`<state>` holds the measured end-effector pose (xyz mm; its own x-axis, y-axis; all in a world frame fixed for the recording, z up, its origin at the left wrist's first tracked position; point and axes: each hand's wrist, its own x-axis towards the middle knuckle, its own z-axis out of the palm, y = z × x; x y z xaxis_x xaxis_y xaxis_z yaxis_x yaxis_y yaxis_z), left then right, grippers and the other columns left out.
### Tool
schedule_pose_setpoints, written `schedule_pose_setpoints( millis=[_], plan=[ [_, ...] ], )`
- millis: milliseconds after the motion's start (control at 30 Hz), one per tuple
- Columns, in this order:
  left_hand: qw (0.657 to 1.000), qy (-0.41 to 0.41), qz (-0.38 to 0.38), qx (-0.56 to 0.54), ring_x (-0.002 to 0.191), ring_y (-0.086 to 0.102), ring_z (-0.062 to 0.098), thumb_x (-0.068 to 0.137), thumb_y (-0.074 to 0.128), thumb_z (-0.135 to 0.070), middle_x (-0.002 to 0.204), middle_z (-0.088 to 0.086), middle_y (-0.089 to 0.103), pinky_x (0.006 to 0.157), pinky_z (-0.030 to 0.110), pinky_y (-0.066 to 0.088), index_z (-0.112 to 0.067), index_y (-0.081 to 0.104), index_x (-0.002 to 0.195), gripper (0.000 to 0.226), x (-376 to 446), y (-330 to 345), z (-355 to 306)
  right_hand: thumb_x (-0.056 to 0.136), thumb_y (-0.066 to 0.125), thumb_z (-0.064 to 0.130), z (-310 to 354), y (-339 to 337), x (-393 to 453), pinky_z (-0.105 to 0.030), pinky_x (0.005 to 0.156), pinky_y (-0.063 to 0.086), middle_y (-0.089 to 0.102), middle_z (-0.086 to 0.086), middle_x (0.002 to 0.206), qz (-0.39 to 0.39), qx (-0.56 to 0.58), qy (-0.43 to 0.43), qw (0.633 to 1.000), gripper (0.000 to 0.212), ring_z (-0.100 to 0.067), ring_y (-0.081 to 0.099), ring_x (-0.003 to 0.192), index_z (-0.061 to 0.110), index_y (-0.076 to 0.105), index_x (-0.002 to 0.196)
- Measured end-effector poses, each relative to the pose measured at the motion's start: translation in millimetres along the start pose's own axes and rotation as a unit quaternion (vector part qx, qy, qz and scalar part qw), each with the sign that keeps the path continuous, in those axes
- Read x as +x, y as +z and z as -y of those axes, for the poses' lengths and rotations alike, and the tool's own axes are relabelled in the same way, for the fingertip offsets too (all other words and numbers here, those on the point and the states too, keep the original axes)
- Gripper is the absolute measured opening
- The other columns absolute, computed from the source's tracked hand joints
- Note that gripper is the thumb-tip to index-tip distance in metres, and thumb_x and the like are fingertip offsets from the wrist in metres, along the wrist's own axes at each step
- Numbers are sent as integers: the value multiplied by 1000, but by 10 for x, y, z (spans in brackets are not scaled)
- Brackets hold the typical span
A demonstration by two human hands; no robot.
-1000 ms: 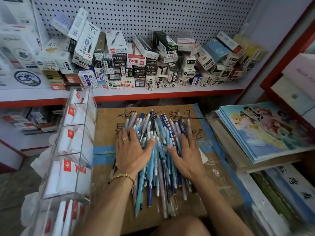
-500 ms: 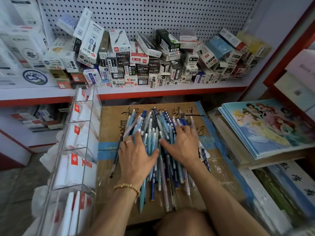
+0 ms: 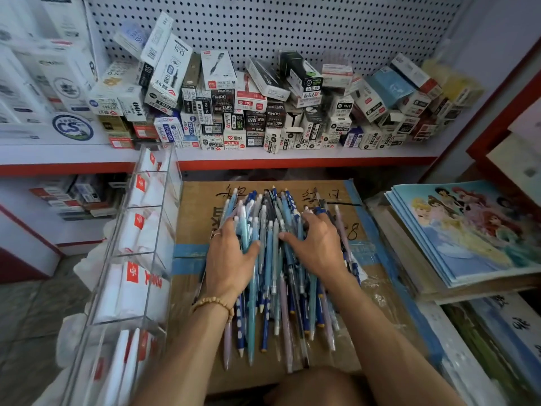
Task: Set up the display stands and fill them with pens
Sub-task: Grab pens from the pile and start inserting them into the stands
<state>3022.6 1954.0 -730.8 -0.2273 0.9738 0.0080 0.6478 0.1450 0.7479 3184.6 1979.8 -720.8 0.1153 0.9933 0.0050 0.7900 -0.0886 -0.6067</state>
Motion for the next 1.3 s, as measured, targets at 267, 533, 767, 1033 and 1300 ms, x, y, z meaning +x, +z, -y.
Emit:
schedule_pose_setpoints(
  millis=[267, 533, 767, 1033, 1300],
  plan=[
    [999, 14, -23, -36, 54, 51, 13, 98, 57, -22, 82, 5, 61, 46, 20, 37, -10, 43, 133, 39, 192, 26, -121, 96, 63, 30, -32, -36, 102, -27, 46, 27, 47, -1, 60, -9, 34, -8, 999, 38, -14, 41, 50, 9, 49, 68],
    [997, 51, 0, -55, 39, 45, 3, 98, 57, -30, 69, -3, 56, 39, 13, 37, -12, 51, 119, 29, 292, -58, -263, 101, 53, 20, 0, -154, 167, -27, 43, 30, 47, 1, 54, -33, 169, 18, 985, 33, -7, 35, 43, 7, 54, 71],
    [992, 66, 12, -110, 46, 51, 2, 96, 59, -33, 76, -4, 59, 39, 12, 38, -18, 52, 112, 23, 298, -395, -521, 102, 55, 25, 187, -555, 263, -28, 52, 43, 57, -6, 69, -107, 399, 52, 909, 22, -12, 48, 52, 12, 62, 86],
    [963, 96, 95, -232, 82, 63, 7, 91, 65, -38, 98, -4, 67, 59, 9, 44, -38, 50, 100, 17, 177, -651, -1003, 102, 55, 16, 460, -954, 23, -25, 55, 50, 72, -12, 77, -108, 618, 57, 777, 19, -14, 54, 54, 7, 57, 85],
    [911, 102, 153, -369, 57, 60, 6, 90, 70, -23, 89, 7, 70, 61, 25, 57, -19, 62, 94, 10, -125, -525, -1496, 100, 55, 13, 279, -1497, -464, -19, 57, 53, 73, -14, 82, -169, 695, 66, 696, 16, -12, 57, 57, 8, 59, 86]
  ],
)
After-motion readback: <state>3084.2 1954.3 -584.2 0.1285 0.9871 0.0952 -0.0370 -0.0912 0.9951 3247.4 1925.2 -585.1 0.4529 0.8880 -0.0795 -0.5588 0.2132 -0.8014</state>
